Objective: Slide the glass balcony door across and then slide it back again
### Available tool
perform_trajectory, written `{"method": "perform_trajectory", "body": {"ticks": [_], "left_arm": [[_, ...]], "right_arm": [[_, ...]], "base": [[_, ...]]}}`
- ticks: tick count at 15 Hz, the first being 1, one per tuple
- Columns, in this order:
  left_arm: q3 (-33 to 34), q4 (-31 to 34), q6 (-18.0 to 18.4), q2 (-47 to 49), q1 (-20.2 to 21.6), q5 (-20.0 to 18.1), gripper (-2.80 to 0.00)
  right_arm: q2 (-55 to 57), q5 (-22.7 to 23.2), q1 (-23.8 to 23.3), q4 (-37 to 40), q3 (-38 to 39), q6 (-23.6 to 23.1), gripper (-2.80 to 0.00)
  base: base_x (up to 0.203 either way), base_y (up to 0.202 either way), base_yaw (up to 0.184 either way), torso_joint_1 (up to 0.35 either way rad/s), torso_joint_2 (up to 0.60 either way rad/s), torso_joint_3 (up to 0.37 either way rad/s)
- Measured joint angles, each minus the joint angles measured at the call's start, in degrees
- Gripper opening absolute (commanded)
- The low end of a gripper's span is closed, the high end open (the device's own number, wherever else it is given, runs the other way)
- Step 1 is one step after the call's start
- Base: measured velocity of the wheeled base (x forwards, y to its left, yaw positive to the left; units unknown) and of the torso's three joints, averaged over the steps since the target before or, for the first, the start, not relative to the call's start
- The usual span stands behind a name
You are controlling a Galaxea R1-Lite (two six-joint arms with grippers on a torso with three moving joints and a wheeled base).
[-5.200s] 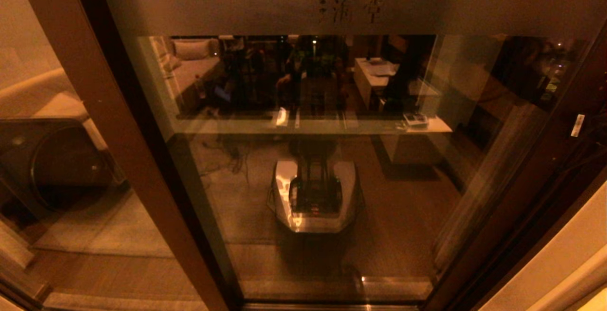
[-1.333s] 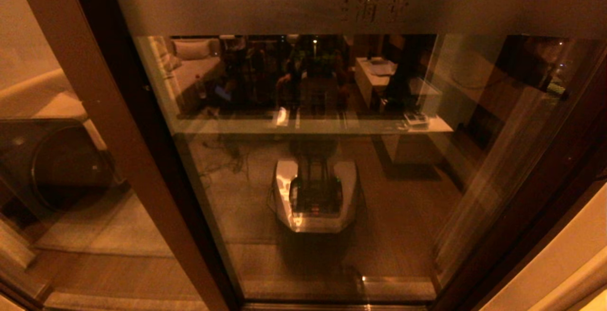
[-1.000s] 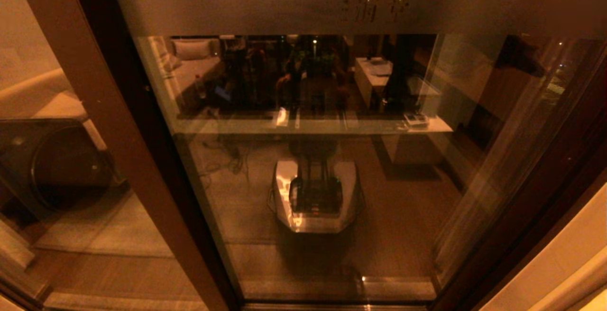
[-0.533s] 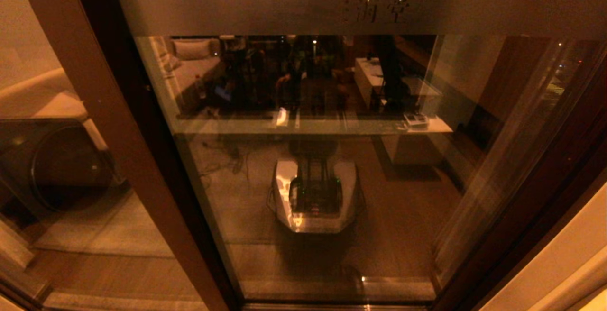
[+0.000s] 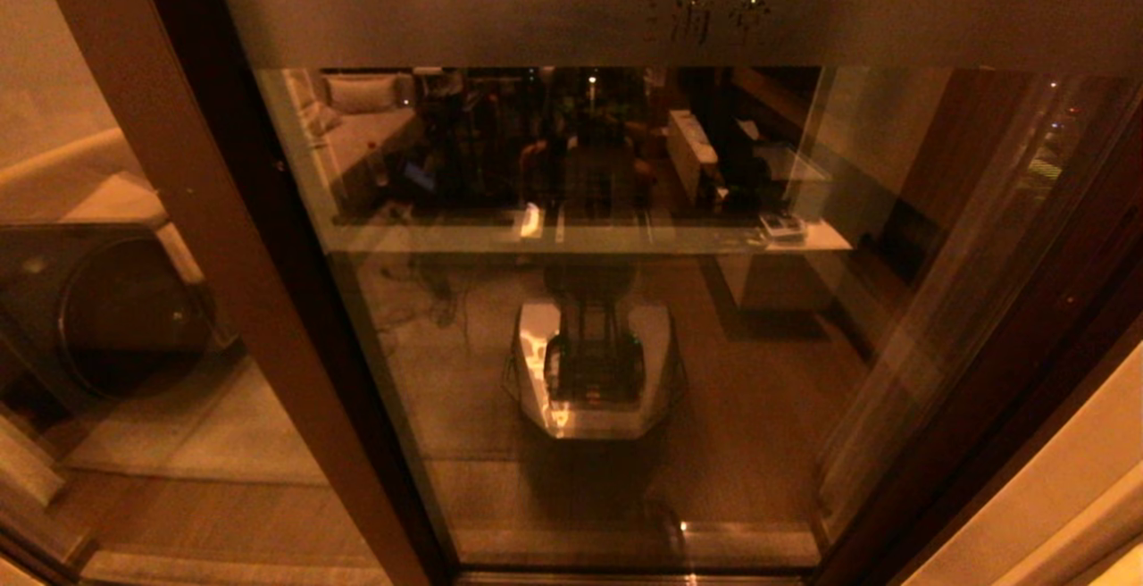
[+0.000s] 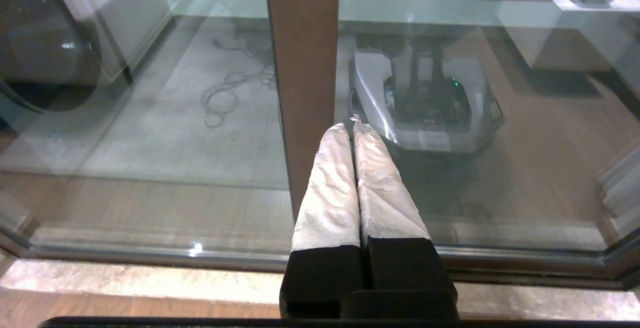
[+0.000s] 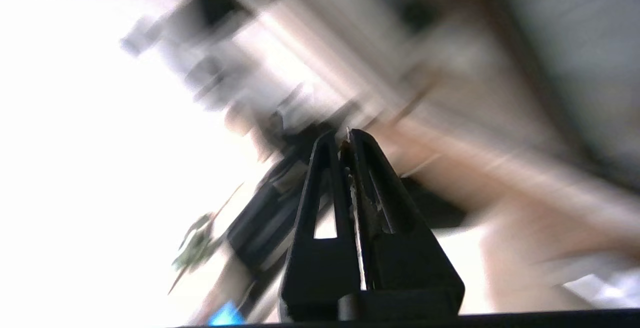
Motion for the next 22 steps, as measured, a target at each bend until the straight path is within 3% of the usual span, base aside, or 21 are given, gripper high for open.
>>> {"method": "perform_trajectory", "body": {"ticks": [3, 7, 9, 11, 13, 17, 18, 20, 22], "left_arm": [[0.0, -0.02, 0.0, 0.0, 0.0, -0.02, -2.8], [0.0, -0.02, 0.0, 0.0, 0.0, -0.02, -2.8], [0.0, -0.02, 0.0, 0.0, 0.0, -0.01, -2.8], [0.0, 0.0, 0.0, 0.0, 0.0, -0.01, -2.8], [0.0, -0.02, 0.0, 0.0, 0.0, -0.01, -2.8], [0.0, -0.02, 0.0, 0.0, 0.0, -0.01, -2.8], [0.0, -0.02, 0.0, 0.0, 0.0, -0.01, -2.8], [0.0, 0.0, 0.0, 0.0, 0.0, -0.02, -2.8], [0.0, 0.0, 0.0, 0.0, 0.0, -0.03, -2.8]], "right_arm": [[-3.82, 0.37, 11.58, -0.39, -8.81, 11.21, -2.8], [-10.62, 0.43, 13.1, 1.0, -9.51, 17.87, -2.8], [-11.68, 0.46, 13.16, -0.01, -7.21, 17.77, -2.8], [-11.47, 0.43, 13.05, -5.82, -1.65, 17.23, -2.8], [-10.92, 0.4, 9.8, -12.09, 3.99, 17.04, -2.8], [-11.56, 0.41, -10.78, -20.04, 10.59, 17.02, -2.8], [-12.06, 0.41, -13.83, -21.68, 11.35, 17.42, -2.8], [-12.74, 0.41, -15.4, -24.23, 11.06, 20.54, -2.8], [-11.5, 0.41, -13.38, -24.48, 8.85, 23.78, -2.8]], "base": [[0.0, 0.0, 0.0, 0.0, 0.0, 0.0], [0.0, 0.0, 0.0, 0.0, 0.0, 0.0], [0.0, 0.0, 0.0, 0.0, 0.0, 0.0], [0.0, 0.0, 0.0, 0.0, 0.0, 0.0], [0.0, 0.0, 0.0, 0.0, 0.0, 0.0], [0.0, 0.0, 0.0, 0.0, 0.0, 0.0], [0.0, 0.0, 0.0, 0.0, 0.0, 0.0], [0.0, 0.0, 0.0, 0.0, 0.0, 0.0], [0.0, 0.0, 0.0, 0.0, 0.0, 0.0]]}}
